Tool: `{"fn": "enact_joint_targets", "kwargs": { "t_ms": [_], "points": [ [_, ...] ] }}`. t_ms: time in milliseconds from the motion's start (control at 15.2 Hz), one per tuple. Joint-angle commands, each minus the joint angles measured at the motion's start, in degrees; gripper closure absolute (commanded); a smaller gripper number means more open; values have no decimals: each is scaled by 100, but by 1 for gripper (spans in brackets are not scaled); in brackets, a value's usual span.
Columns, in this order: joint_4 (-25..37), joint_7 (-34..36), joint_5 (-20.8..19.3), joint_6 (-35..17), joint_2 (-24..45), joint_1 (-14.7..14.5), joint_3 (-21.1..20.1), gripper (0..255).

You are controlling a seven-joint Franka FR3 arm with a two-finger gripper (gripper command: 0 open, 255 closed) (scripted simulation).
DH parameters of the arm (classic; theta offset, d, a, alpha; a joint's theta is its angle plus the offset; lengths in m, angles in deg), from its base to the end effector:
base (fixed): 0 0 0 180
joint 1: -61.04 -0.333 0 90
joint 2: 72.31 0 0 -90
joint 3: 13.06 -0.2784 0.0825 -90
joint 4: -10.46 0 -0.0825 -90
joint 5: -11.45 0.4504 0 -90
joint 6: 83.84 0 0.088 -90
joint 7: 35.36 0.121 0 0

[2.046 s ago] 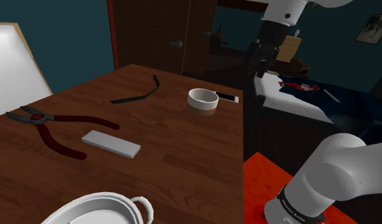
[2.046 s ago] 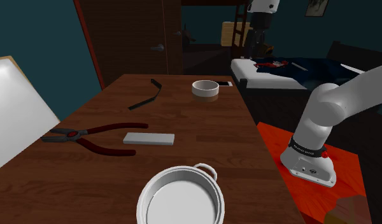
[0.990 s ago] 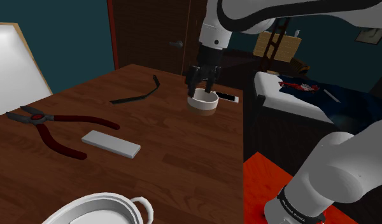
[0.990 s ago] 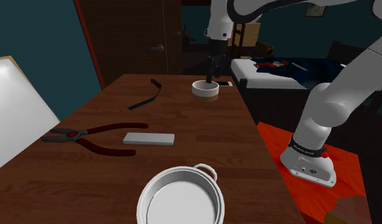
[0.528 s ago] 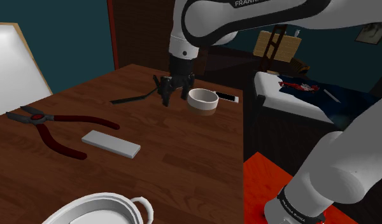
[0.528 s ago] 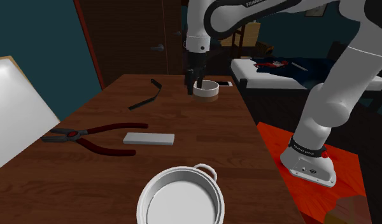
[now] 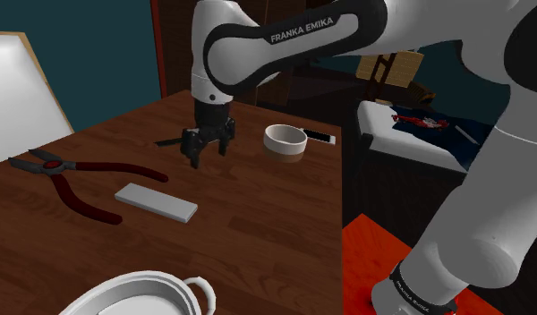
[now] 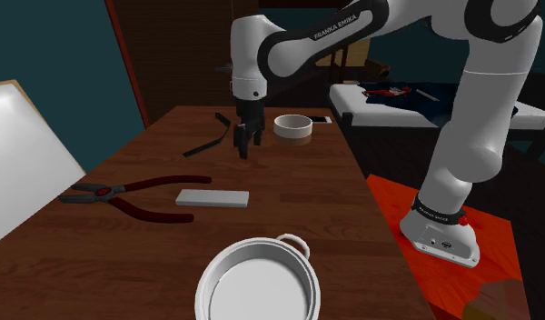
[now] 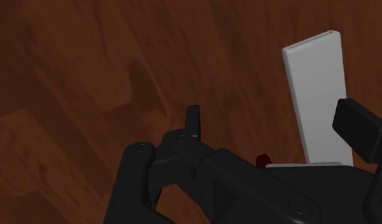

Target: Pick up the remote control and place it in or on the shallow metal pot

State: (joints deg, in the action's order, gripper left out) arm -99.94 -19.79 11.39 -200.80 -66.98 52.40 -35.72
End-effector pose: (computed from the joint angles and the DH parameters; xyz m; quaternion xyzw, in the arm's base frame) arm 0.5480 0.3305 0.3668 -0.9904 -0.1360 -0.0062 0.0217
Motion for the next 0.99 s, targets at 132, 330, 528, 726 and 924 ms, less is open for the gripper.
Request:
{"fn": "enact_joint_targets", "kwargs": {
  "t_ms": [132,330,528,726,924],
  "points": [
    [694,265,-433,-47,864,-274,-108,0],
    [1302,425,-752,-10,1531,-544,-123,0],
    [1991,535,-1040,90,2209,-853,-100,0],
    [2555,578,-1223,204,2714,-1100,-62,0],
    [2449,602,-1260,20,2797,-1110,-38,0]
  ]
}}
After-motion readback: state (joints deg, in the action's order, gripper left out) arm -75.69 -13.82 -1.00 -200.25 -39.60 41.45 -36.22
